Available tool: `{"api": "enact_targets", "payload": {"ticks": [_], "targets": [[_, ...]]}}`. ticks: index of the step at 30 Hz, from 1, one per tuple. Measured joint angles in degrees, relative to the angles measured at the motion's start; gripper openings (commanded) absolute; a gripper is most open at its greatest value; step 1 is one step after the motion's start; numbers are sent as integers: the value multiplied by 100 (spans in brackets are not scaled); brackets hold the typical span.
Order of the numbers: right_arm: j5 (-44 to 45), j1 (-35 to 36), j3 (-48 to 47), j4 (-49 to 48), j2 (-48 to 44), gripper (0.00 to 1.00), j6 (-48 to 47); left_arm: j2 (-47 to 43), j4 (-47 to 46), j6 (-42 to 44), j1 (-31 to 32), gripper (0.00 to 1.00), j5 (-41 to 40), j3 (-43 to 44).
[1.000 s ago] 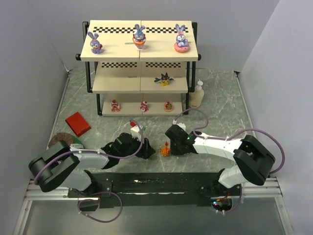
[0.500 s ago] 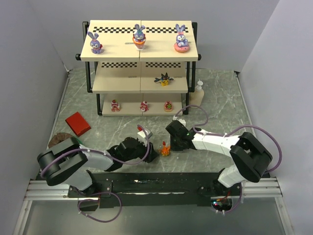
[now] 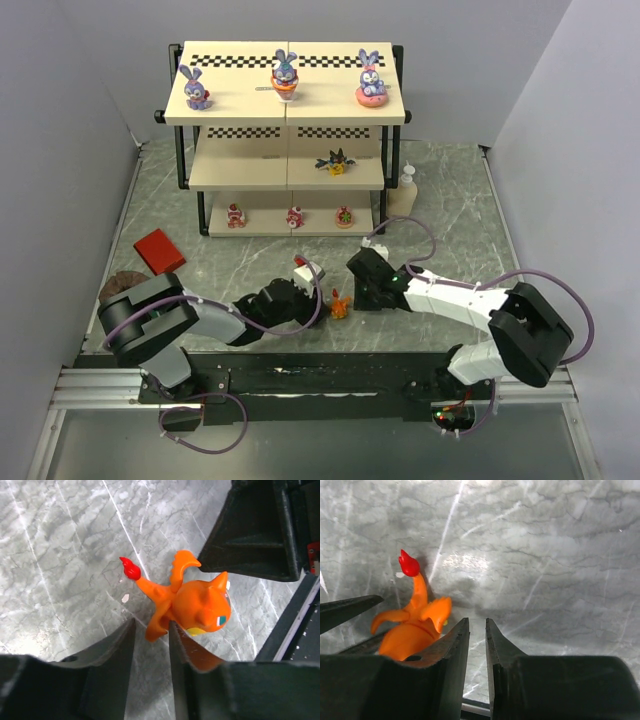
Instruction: Place and organize the plastic toys onto the shelf
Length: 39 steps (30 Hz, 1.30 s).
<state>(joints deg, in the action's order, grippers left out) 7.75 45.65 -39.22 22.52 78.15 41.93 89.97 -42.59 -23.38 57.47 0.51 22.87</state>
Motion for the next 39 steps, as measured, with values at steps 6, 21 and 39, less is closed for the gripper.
{"api": "enact_targets", "payload": {"ticks": [6,21,39], "targets": [[11,-26,33,68,-68,28,22,11,44,103,31,1,-177,59],[197,-33,44,284,-957,28,63,-1353,1532,739,70,1,-855,468],[382,-59,415,557,-2109,28,61,-3473,3980,2288,-1537,1,-2026,2332]]}}
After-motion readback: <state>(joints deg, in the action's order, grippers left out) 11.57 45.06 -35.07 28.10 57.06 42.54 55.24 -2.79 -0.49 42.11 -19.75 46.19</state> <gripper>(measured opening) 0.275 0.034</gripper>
